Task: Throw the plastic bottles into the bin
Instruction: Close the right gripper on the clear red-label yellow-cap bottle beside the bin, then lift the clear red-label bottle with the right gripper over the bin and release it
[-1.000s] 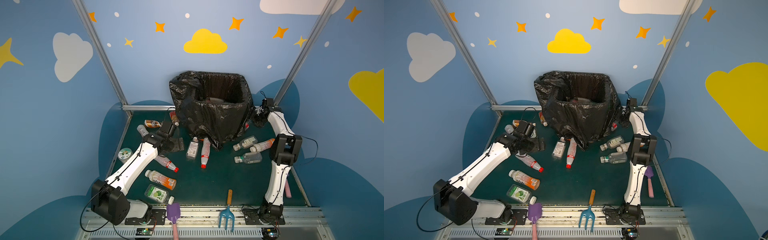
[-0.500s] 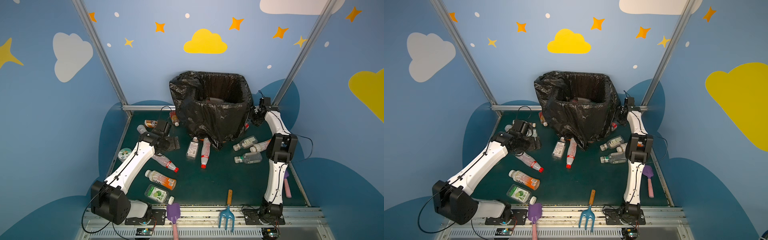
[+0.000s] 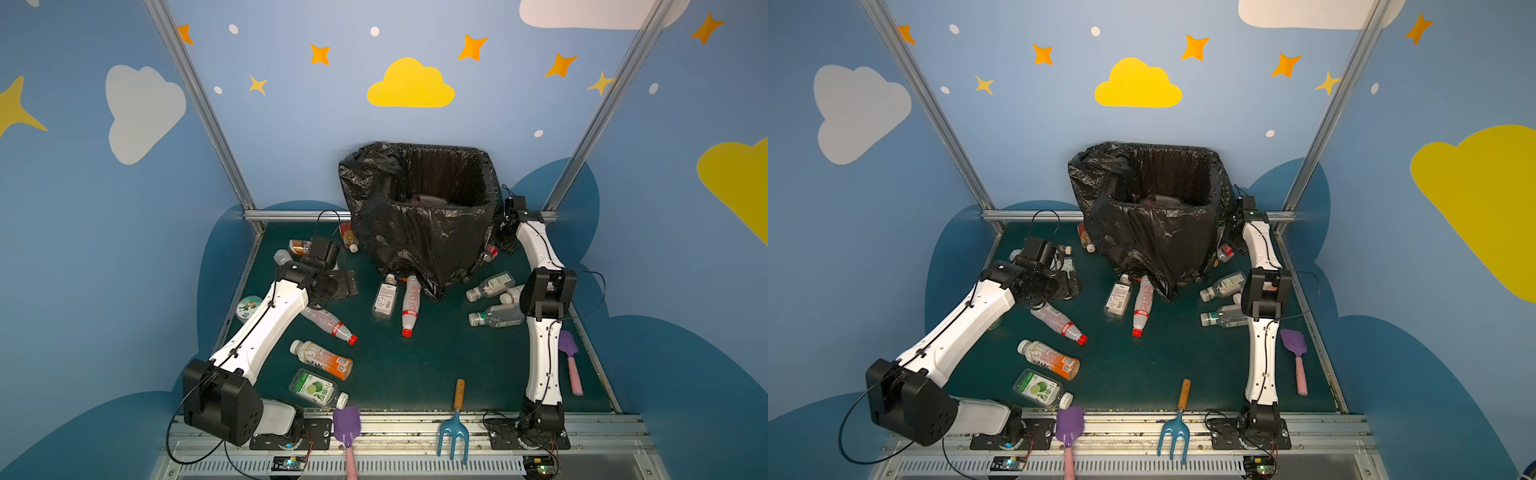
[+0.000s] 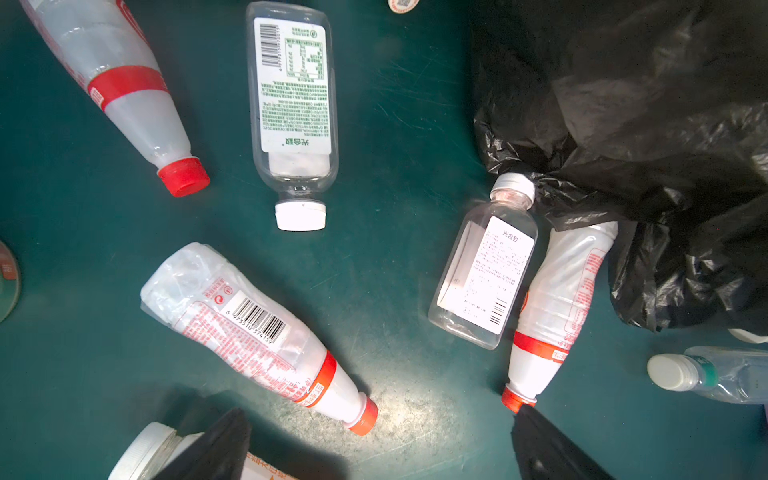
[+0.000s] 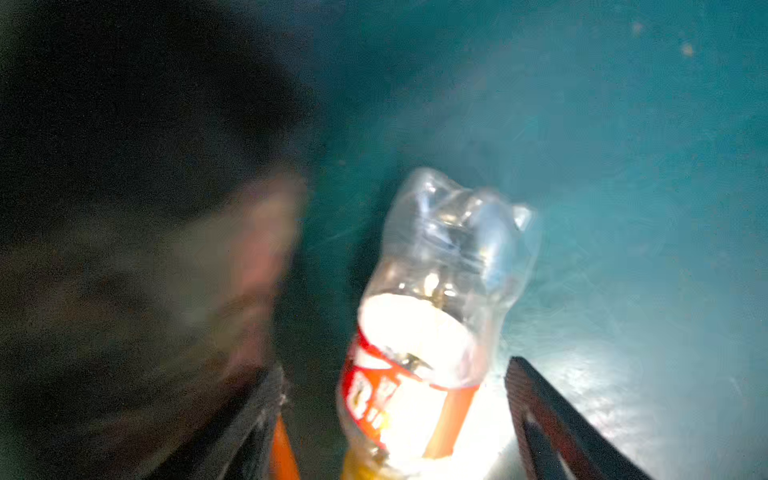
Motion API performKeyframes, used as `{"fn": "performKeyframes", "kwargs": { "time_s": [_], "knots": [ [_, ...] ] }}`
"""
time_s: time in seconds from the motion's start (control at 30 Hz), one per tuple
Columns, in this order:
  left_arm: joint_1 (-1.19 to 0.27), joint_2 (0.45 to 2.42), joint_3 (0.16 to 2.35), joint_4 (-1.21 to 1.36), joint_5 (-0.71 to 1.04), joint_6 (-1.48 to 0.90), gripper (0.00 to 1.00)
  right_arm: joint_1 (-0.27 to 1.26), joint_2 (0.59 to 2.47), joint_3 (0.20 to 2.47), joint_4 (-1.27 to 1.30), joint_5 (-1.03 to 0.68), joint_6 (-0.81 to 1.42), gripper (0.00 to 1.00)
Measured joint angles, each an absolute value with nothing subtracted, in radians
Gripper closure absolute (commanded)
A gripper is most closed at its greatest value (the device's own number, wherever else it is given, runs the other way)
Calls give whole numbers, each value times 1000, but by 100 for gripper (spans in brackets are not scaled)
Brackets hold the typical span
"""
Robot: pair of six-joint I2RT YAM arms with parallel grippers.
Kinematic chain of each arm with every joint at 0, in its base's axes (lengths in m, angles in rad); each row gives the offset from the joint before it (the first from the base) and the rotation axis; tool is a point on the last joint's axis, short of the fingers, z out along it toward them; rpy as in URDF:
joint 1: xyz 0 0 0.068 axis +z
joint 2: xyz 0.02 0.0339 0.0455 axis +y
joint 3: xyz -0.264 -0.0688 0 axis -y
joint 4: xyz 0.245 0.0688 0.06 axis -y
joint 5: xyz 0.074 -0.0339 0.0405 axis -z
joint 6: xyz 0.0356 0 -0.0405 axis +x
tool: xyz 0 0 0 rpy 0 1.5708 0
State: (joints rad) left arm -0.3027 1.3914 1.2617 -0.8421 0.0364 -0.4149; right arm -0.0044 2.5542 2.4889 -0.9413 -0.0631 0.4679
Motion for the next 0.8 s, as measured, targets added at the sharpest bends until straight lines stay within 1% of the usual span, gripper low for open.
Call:
{"fn": "performKeyframes", "kwargs": {
  "time_s": [0.27, 0.5, 0.6, 0.73, 0.8],
  "knots": [
    [-284, 1391, 1256, -842, 36, -415, 1, -2, 2590, 2517, -947, -43, 482, 17],
    [-266, 1386, 1245, -843, 37, -413, 1, 3, 2643, 2565, -949, -26, 502, 24],
    [-259, 1384, 1245, -843, 37, -411, 1, 4, 2654, 2566, -951, -21, 514, 30],
    [-250, 1372, 1245, -843, 37, -404, 1, 4, 2661, 2566, -951, -18, 530, 49],
    [-246, 1361, 1241, -843, 37, -403, 1, 4, 2661, 2567, -951, -19, 547, 53]
  ]
}}
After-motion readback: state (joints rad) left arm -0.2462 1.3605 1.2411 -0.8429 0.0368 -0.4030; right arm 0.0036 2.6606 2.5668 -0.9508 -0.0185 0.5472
